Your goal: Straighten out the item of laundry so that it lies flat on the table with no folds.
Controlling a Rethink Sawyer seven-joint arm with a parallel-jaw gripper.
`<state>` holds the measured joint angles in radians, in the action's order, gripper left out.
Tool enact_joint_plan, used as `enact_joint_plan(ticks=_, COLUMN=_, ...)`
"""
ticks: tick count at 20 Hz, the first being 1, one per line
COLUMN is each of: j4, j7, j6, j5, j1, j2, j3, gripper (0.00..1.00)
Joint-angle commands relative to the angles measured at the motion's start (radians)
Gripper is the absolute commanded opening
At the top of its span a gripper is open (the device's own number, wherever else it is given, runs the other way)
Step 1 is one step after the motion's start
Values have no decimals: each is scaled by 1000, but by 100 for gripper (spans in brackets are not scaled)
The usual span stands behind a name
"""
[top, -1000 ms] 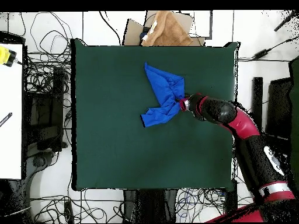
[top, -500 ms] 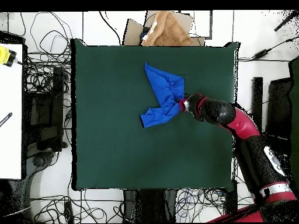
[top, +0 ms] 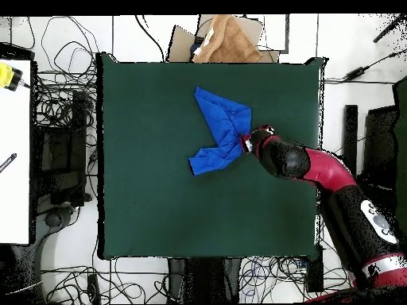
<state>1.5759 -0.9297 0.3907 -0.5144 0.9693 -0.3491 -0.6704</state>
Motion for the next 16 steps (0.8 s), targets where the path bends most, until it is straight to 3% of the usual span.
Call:
enact_joint_plan(ticks=1, j4=113, j7=-275, j6=-220, j5=-92, j1=-123, j2=-193, j3=185, gripper=100)
enact_joint_plan(ticks=10, j4=133, j7=-275, j6=-360, j5=-35, j1=-186, j2=-182, j3=278, gripper=100)
enact_joint_plan(ticks=16, j4=140, j7=-277, j6=-377, j5=13, j1=-223, j2=-188, j3=312, gripper=100)
